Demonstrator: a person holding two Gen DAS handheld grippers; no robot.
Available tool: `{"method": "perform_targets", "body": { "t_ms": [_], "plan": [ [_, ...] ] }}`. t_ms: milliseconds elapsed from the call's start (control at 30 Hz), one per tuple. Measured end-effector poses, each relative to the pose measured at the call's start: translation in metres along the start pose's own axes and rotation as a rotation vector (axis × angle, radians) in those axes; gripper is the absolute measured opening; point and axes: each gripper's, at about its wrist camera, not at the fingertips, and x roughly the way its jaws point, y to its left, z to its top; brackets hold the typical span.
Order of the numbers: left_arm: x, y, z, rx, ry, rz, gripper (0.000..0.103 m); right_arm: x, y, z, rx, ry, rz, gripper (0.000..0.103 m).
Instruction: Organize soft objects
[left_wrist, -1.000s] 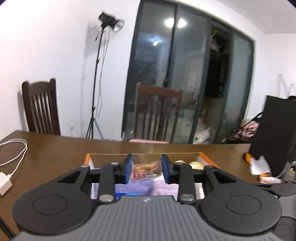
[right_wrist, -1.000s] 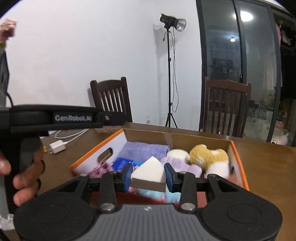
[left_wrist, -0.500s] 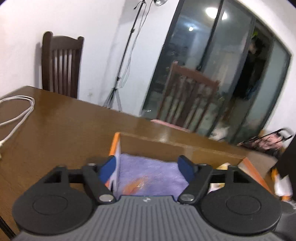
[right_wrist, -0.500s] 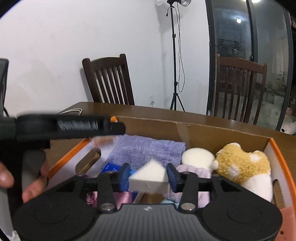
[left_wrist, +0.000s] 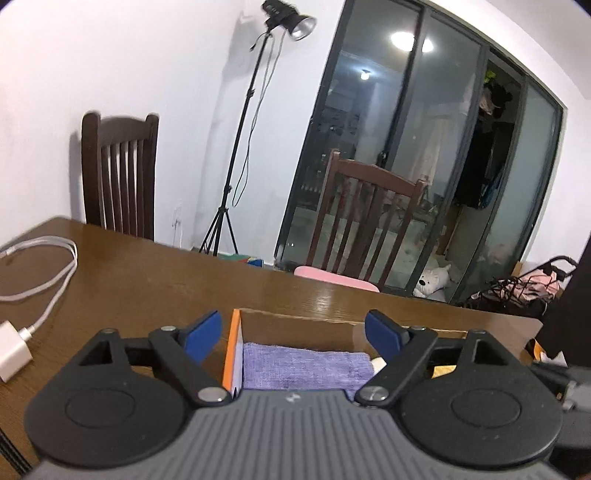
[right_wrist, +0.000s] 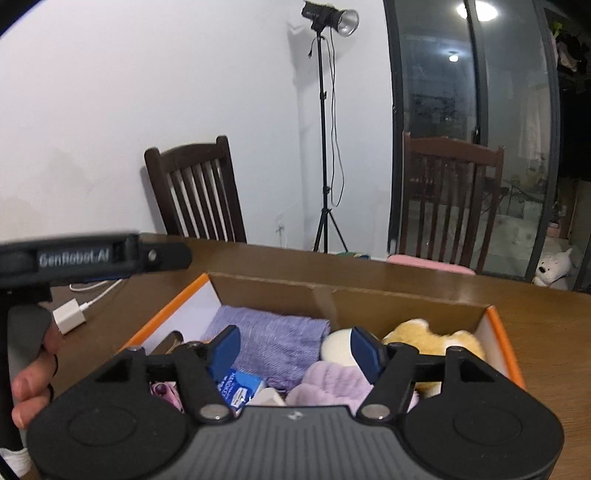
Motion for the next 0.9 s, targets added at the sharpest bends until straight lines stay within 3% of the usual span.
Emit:
{"method": "perform_targets", "body": {
  "t_ms": [267, 400, 533, 900],
  "plan": [
    [-0.069, -0.025, 0.0, 0.16, -0.057, 0.001, 0.1, -0.075, -0.011, 0.011, -0.043, -0.088, -0.068, 0.073],
    [-0.102, -0.041, -0.014, 0.255, -0.086, 0.048, 0.103, -0.11, -0.03, 0.003, -0.013, -0.092, -0.131, 0.076],
    [-0.131, -0.052, -0.021, 0.262, -0.122, 0.035, 0.103, -0.149, -0.044, -0.01, 0.057, -0.152, -0.17, 0.086],
    [-0.197, -0.072, -0.062, 0.234, -0.21, 0.033, 0.103, -0.218, -0.031, -0.059, 0.056, -0.251, -0.174, 0.086]
  ]
}}
